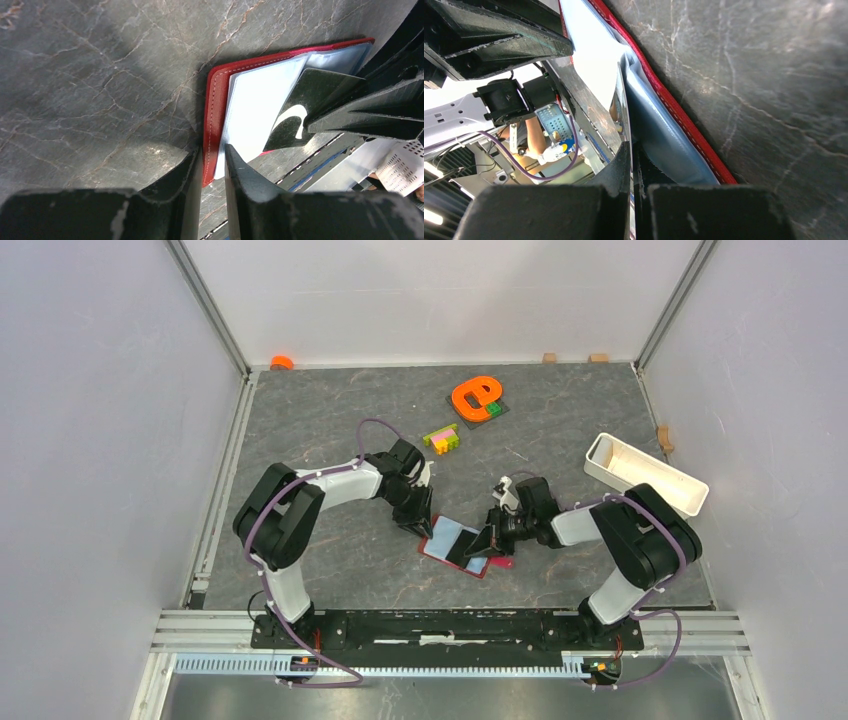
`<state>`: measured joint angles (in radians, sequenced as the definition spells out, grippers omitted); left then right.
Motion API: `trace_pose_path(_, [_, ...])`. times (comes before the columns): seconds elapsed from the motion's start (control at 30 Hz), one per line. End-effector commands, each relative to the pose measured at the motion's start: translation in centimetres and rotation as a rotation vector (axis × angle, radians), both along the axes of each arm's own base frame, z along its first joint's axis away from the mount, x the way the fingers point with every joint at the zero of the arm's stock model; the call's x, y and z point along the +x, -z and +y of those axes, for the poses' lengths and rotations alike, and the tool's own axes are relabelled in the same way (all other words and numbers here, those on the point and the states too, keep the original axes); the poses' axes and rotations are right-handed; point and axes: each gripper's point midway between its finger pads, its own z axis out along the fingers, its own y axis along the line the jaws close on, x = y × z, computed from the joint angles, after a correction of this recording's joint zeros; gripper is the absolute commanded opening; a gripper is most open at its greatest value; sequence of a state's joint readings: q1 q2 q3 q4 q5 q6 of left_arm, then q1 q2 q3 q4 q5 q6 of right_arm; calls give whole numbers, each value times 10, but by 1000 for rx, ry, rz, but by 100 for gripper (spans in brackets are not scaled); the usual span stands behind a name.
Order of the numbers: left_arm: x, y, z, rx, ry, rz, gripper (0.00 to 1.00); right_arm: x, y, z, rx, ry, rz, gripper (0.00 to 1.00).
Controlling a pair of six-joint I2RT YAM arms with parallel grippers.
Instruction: Put the credit cards into the card holder
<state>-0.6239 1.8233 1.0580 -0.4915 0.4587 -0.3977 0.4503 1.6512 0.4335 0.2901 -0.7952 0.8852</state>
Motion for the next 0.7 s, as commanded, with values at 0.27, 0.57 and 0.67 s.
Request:
trace_pose_path(0.27, [-2, 8, -7, 5, 16, 15, 29, 11, 29, -28, -165, 68, -17, 0])
trace_pose_path(0.57, [-5, 8, -8, 1, 24, 21, 29, 14, 27, -20, -147, 73, -26, 0])
trace_pose_path(0.67, [-4, 8, -9, 1, 24, 19, 29, 14, 26, -18, -141, 76, -26, 0])
